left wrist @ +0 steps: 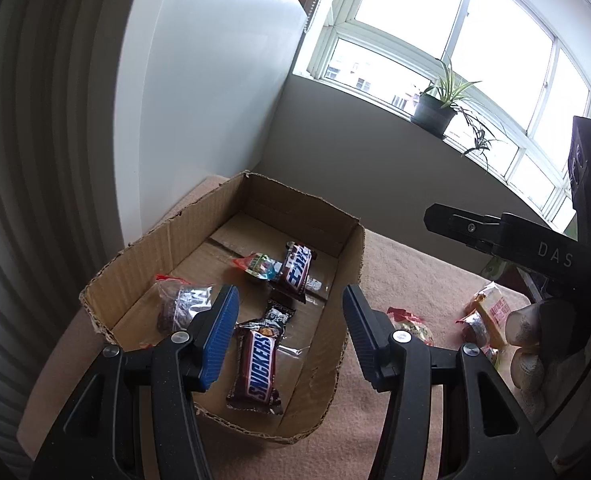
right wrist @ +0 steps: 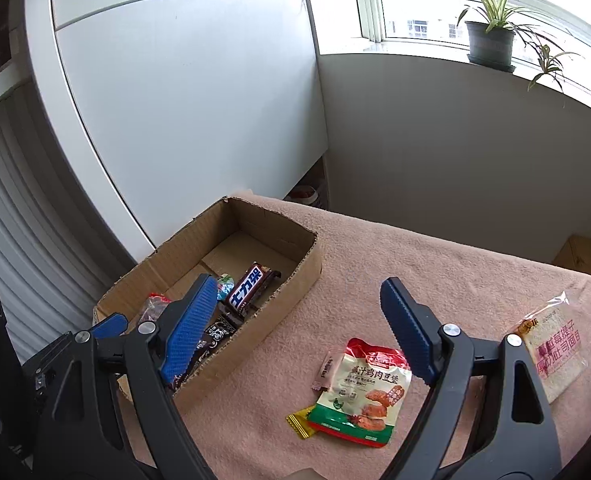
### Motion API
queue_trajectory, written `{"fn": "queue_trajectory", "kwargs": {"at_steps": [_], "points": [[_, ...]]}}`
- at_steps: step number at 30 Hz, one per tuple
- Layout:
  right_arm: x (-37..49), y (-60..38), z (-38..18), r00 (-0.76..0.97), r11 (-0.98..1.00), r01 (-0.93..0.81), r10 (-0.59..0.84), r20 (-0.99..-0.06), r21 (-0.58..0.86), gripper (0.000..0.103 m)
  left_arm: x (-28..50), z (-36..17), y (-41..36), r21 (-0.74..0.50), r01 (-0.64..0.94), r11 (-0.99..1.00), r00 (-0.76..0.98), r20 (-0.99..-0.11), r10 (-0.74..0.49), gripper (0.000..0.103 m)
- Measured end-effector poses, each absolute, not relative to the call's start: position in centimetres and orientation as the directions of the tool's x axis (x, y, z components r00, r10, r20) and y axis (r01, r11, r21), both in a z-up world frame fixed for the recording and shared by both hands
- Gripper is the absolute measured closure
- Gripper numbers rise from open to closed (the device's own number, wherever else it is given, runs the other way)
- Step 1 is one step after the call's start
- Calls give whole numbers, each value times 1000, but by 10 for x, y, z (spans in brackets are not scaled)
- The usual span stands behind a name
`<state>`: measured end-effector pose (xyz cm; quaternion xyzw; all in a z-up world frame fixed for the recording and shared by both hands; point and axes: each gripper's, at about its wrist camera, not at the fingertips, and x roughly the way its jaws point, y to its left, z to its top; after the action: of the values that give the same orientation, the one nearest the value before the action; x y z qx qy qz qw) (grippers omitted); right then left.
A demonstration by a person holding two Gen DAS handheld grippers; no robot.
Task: Organize snacks
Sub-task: 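Withdraw both open tools from the box back over the table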
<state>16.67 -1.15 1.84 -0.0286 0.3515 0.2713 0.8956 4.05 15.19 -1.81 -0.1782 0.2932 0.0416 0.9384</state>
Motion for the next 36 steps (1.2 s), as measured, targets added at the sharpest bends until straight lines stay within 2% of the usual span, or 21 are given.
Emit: {"fn": "queue_trajectory", "kwargs": {"at_steps": [8, 18, 22, 36], "points": [[151, -114, 14, 632, 893, -406, 427, -647, 193, 17, 48, -15, 109, -279, -107, 954, 817, -572, -75, 50], [138, -202, -14, 627, 931, -298, 359, -692, 212, 17, 61, -21, 59, -241, -32, 970, 785, -607, -125, 49], [139, -216, -35, 602, 932, -286, 355, -715, 222, 17, 69, -26, 45, -251, -16, 968, 764, -627, -150, 49], [146, -218, -76, 569, 928, -355, 312, -761, 116, 17, 119, -41, -30, -311, 58, 949, 663, -698, -270, 49]]}}
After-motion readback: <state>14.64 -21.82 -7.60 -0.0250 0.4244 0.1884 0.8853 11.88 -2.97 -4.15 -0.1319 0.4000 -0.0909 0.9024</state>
